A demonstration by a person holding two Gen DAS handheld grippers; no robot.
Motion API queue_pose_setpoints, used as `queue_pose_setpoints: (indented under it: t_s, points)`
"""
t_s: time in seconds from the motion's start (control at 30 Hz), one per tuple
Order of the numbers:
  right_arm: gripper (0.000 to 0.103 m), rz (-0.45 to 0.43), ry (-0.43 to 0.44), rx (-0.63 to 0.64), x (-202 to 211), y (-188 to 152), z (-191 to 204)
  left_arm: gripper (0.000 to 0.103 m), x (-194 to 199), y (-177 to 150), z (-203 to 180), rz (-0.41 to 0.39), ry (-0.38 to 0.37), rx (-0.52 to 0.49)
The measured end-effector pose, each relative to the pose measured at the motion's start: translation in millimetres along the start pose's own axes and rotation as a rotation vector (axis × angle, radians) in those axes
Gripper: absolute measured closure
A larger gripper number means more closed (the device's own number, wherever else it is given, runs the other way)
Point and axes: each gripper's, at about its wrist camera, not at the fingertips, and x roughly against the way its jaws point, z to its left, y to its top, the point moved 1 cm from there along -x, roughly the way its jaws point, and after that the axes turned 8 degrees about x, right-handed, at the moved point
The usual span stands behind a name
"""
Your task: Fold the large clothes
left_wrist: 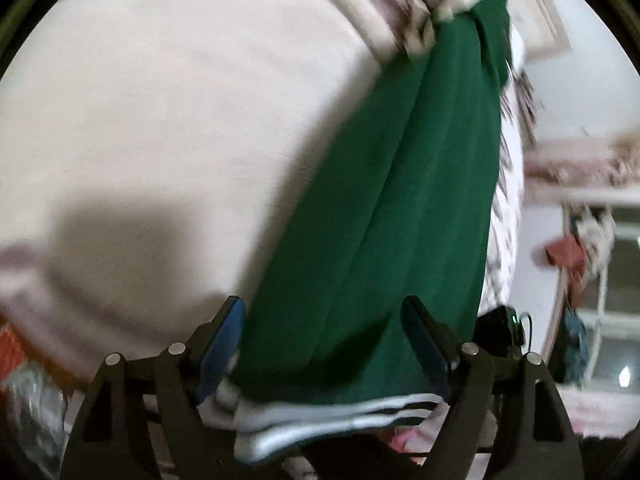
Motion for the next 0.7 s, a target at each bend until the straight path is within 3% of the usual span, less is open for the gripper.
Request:
queue_pose_setpoints:
  t_s: [0.1,0.17,0.2,0.23,0.3,0.33,0.43,0.6,0.67,0.7]
  points:
    - [0.019,-0.057,0.019,-0.017,-8,10,0,0.024,-32,11,-4,0.061,0.037,-0.085]
    - [0.019,-0.096,0.005,-0.023,-18,12,7,0.027,-32,12,-10,0.01,0.031,-0.156]
    - [0.021,-0.112,-0.003,-0.026,-29,11,12,0.06,-28,10,-13,-0.02,0.03,-0.189]
    - [0.036,-0.128,-0.027,-0.05,-28,10,13,0.074,-25,9,-14,-0.021,0.02,-0.192]
    - [0.065,-0.163,-0.006,-0.098,-28,6,11,0.084,-15,2,-17,-0.041,-0.01,-0.197]
    - [0.073,-0.182,-0.002,-0.105,-25,1,13,0.087,-7,-3,-19,-0.049,-0.017,-0.199]
    - [0.084,-0.21,-0.038,-0.059,-14,-18,39,0.088,18,-24,-23,-0.058,-0.033,-0.186]
    - [0.085,-0.2,-0.092,-0.044,15,-58,73,0.087,38,-54,-7,-0.006,-0.031,-0.123]
    - [0.085,-0.164,-0.126,-0.076,13,-74,71,0.077,27,-58,12,0.07,0.05,-0.081]
    - [0.085,-0.139,-0.144,-0.083,7,-107,65,0.068,19,-54,19,0.113,0.111,-0.054]
